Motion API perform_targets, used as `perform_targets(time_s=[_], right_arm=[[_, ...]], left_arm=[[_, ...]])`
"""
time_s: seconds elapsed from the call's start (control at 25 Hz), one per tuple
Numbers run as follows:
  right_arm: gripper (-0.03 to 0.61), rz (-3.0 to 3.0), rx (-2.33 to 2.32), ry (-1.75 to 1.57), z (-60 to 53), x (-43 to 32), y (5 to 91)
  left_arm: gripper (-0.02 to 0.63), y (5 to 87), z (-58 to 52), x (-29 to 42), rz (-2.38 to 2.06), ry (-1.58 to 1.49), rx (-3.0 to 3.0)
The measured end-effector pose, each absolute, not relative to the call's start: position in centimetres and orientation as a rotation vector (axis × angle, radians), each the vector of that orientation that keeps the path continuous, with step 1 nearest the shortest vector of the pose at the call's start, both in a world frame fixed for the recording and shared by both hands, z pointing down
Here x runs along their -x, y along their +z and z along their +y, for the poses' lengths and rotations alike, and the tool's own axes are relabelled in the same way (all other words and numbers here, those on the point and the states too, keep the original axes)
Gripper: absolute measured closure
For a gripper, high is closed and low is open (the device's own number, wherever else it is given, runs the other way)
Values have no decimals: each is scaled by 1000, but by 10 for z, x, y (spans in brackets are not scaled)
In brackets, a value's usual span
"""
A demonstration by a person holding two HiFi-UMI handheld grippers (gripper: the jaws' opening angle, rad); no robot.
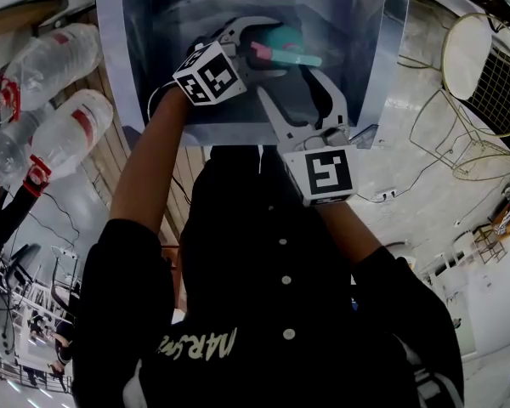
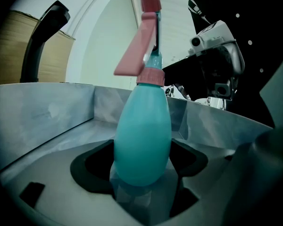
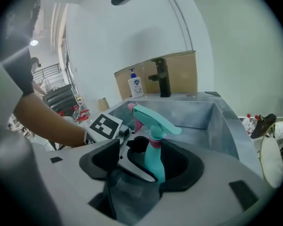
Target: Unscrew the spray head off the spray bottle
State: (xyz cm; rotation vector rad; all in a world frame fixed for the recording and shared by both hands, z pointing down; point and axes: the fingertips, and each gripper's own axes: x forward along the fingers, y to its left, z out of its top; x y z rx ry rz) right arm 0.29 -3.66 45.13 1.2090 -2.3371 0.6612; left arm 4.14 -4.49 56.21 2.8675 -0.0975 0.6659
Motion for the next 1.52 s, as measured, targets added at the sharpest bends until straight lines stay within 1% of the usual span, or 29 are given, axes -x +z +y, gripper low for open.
perform_targets(time_s=[0.12, 0.36, 0.6, 0.72, 0.84, 0.92, 1.0, 1.16, 1.24, 1.32, 1.52], right_arm=[[293, -2348, -1229, 632, -44, -4, 451], [225, -2431, -1117, 575, -49, 4, 452], [229, -2443, -997, 471, -60, 6, 460], [271, -2487, -927, 413, -66, 9, 460], [342, -2517, -767, 323, -68, 10, 464], [410, -2530, -619, 231, -68, 10, 466], [411, -2562, -419, 172, -64, 10, 467], [411, -2571, -5, 191, -50, 7, 468], [411, -2562, 128, 102, -46, 6, 468], [413, -2565, 178, 36, -44, 5, 468], [413, -2557, 180, 49, -43, 3, 468]], left_arm=[[230, 561, -47, -42, -119, 644, -2867], [230, 564, -45, -41, -103, 669, -2870], [230, 563, -45, -43, -102, 677, -2869], [230, 564, -45, -42, -104, 676, -2864], [230, 563, -45, -41, -92, 685, -2872], [230, 563, -45, -42, -87, 691, -2877], [230, 563, -44, -43, -84, 690, -2877], [230, 564, -40, -44, -42, 688, -2881], [230, 564, -38, -45, -33, 692, -2882], [230, 564, -38, -46, -33, 695, -2883], [231, 564, -38, -46, -25, 694, -2885]])
